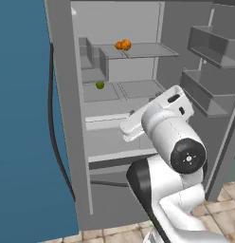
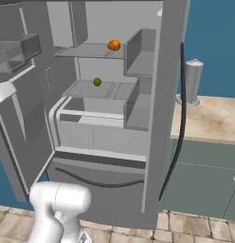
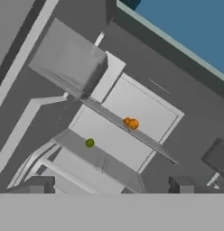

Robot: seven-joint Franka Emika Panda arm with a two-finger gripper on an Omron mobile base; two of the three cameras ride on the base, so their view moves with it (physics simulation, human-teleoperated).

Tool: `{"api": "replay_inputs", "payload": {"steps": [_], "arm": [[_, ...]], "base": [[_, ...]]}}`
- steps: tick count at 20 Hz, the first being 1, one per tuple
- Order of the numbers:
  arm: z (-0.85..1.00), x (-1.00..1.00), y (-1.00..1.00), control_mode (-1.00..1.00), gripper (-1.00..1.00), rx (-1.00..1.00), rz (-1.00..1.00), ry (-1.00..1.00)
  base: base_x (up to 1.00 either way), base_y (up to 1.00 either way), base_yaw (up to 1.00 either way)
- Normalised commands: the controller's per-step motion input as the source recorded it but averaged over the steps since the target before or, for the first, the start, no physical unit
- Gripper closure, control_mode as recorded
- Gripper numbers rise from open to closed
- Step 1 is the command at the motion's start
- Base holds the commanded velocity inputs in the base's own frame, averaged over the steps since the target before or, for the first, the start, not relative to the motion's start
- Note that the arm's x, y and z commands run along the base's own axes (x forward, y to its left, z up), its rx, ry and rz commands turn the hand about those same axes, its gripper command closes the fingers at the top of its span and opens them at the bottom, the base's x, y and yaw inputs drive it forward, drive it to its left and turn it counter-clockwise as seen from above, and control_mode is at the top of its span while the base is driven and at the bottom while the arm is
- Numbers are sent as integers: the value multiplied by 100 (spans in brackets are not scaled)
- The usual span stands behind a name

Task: Place the orange in the correct fridge rack based on whether it is a fruit or vegetable. Finally, close the fridge door.

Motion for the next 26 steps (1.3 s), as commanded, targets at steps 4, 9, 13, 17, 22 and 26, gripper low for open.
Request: {"api": "replay_inputs", "payload": {"steps": [4, 9, 13, 17, 22, 26], "arm": [[0, -20, 100, -100, -100, -38, 5, 0], [0, -18, 100, -100, -100, -32, 4, 0], [-7, -6, 100, -100, -100, -36, 0, 3], [-27, 2, 100, -100, -100, -38, -2, 11], [-45, 27, 100, -100, -100, -19, -10, 2], [-33, 55, 100, -100, -100, -5, -15, -4]], "base": [[0, 0, 0], [0, 0, 0], [0, 0, 0], [0, 0, 0], [0, 0, 0], [0, 0, 0]]}}
